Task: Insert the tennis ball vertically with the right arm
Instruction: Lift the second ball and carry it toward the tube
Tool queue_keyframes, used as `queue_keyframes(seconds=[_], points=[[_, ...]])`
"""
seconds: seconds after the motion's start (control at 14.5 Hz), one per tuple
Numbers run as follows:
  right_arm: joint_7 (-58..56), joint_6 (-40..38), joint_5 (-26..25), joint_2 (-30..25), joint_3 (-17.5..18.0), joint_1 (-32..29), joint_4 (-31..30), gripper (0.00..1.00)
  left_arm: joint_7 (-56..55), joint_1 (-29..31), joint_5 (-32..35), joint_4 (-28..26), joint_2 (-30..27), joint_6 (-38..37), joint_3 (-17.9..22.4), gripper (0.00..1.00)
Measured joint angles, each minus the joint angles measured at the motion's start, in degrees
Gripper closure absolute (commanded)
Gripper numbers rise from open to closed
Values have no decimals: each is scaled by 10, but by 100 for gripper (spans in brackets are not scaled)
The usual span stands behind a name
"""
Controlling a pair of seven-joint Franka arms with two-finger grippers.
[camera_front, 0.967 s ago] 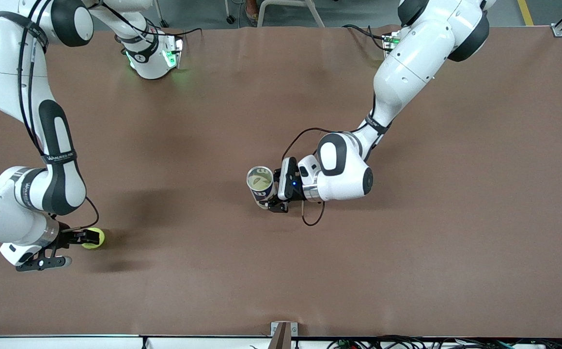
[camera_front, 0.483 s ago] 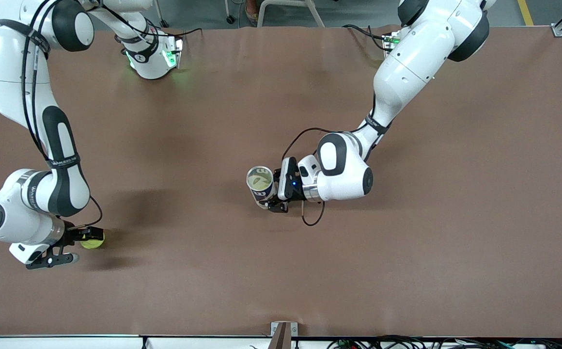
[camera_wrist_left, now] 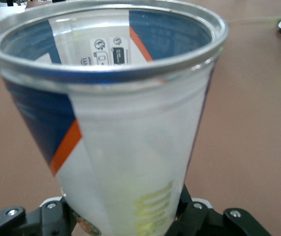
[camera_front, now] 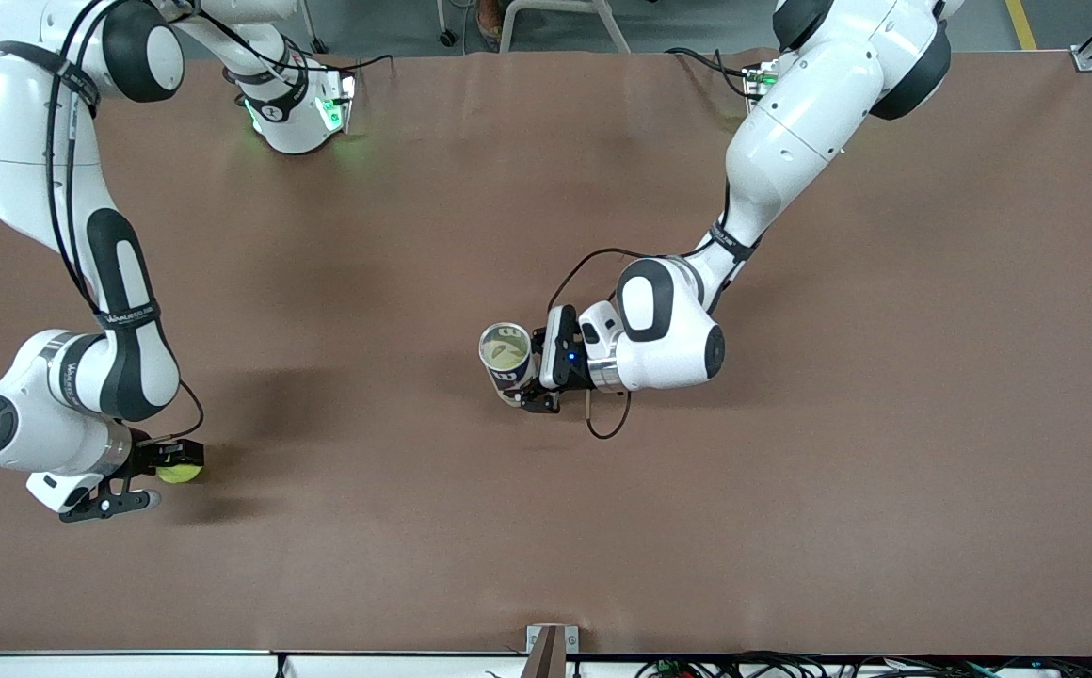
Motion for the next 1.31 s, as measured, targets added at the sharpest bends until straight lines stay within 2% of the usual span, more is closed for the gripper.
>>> queue_keyframes(seconds=[0.21,0.28,0.48,0.69,0.9,1.04,1.31], points=[[-20,1,0,0,0,0,1,86,0,0,0,0,0,0,0,25],[-21,0,0,0,0,0,1,89,0,0,0,0,0,0,0,25],[-23,0,13,-2,15,3,6,92,0,1,0,0,0,-6,1,25],[26,-43,75,-31,64,14,28,93,0,2,0,0,0,-7,1,25],[216,-106,91,-84,109,54,59,93,0,2,0,1,1,-7,1,24],[348,-156,91,-118,114,99,65,93,0,2,0,1,1,-8,1,24],[511,-241,97,-154,116,172,65,93,0,2,0,1,1,-8,1,24]])
